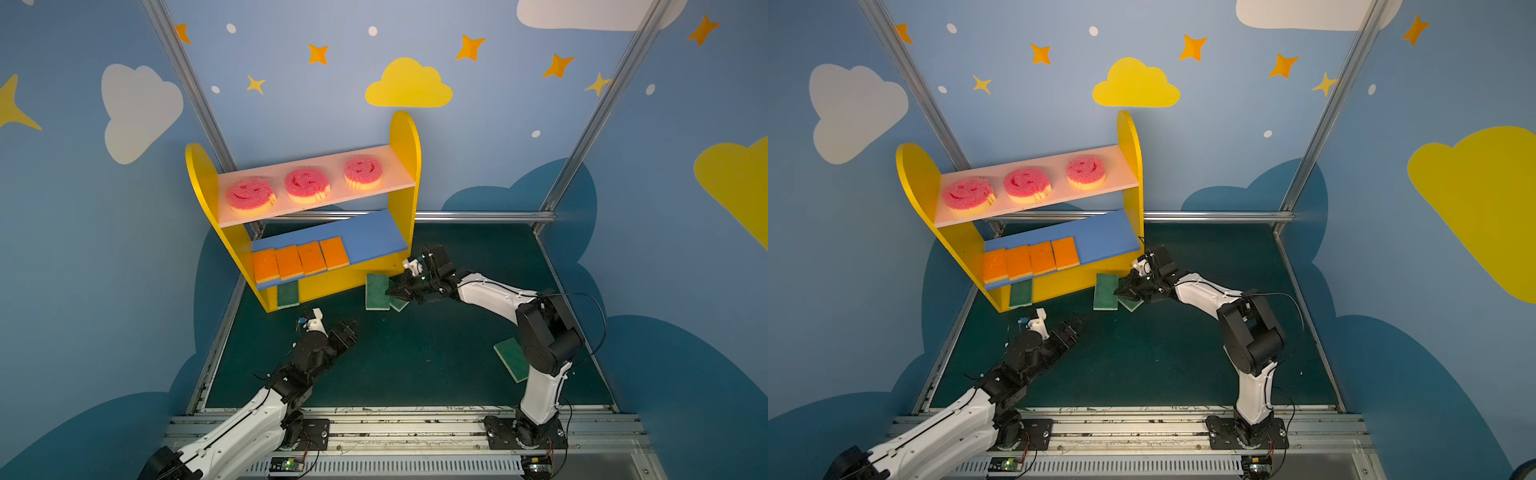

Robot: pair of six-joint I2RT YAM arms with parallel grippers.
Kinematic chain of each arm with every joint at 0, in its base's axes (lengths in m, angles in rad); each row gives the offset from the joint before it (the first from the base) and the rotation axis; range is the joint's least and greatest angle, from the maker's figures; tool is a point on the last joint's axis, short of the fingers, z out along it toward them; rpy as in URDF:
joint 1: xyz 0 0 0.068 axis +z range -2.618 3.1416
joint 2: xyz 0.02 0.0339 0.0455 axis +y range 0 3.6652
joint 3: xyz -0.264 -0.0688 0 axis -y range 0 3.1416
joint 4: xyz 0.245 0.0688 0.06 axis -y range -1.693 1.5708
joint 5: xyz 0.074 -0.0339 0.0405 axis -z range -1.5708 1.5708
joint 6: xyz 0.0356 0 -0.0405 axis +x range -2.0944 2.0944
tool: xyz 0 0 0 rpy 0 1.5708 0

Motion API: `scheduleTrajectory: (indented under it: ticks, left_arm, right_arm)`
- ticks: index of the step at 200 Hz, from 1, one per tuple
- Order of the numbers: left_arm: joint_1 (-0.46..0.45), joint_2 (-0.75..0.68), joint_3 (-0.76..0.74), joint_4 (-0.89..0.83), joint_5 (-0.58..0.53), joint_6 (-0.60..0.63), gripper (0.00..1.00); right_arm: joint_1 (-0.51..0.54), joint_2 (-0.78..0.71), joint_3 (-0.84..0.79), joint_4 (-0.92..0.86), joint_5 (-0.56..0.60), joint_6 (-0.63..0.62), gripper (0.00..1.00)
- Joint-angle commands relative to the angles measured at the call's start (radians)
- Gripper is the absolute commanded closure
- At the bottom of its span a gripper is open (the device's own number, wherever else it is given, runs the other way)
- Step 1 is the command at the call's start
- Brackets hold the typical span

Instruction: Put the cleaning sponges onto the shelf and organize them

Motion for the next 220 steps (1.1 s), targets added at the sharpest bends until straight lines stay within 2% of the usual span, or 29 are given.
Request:
scheduleTrajectory:
  ticks: [1,46,96,110,129,151,220]
  left_arm:
    - [-0.034,0.053,0.024,0.121,-0.064,0.022,0.17]
    - [-0.091,0.236,0.099,0.246,-0.085,0.022,0.17]
    - [-0.204,0.475,0.221,0.402,-0.142,0.015,0.17]
    - [-0.228,0.537,0.254,0.434,-0.151,0.001,0.21]
    - [-0.257,0.607,0.284,0.493,-0.172,-0.007,0.32]
    - [-0.284,0.650,0.328,0.492,-0.215,-0.009,0.34]
    - [-0.298,0.825,0.405,0.579,-0.194,-0.095,0.40]
  right_arm:
    - [-0.018,-0.043,-0.060,0.088,0.007,0.072,1.00]
    - [-0.051,-0.111,-0.132,0.105,0.001,0.085,1.00]
    - [-0.095,-0.178,-0.197,0.101,0.002,0.084,1.00]
    - [-0.108,-0.193,-0.212,0.101,0.002,0.084,1.00]
    - [-0.125,-0.211,-0.229,0.099,-0.001,0.082,1.00]
    - [-0.143,-0.224,-0.245,0.099,-0.010,0.082,1.00]
    - [-0.169,-0.243,-0.276,0.129,-0.042,0.093,1.00]
